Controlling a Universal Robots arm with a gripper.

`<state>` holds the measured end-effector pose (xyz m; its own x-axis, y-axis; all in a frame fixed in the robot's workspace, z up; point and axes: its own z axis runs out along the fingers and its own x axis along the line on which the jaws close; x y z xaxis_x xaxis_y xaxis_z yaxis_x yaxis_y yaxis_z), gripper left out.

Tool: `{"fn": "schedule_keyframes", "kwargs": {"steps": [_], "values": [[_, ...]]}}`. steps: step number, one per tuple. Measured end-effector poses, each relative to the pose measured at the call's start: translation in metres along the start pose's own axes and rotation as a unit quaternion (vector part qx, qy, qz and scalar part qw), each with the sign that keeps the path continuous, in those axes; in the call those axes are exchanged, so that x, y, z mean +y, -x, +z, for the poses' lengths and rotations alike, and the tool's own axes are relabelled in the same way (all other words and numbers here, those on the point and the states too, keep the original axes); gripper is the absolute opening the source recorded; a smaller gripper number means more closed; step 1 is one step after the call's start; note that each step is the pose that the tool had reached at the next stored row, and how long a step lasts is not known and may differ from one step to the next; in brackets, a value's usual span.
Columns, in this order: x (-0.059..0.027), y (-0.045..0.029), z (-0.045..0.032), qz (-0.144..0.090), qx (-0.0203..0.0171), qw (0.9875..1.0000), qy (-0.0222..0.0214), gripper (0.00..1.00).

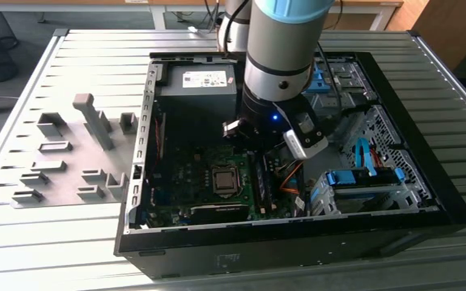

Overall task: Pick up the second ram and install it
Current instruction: 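Insert the second ram into the second slot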

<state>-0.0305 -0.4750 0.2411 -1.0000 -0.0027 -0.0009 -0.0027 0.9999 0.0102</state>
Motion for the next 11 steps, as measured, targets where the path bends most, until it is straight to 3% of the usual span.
{"fn": "schedule_keyframes", "kwargs": {"steps": [2,11], "values": [[-0.0001,0.0038,0.0017,0.0,0.0,1.0,-0.0002,0.14],[-0.0002,0.0037,0.0145,0.0,0.0001,1.0,-0.0002,0.14]]}}
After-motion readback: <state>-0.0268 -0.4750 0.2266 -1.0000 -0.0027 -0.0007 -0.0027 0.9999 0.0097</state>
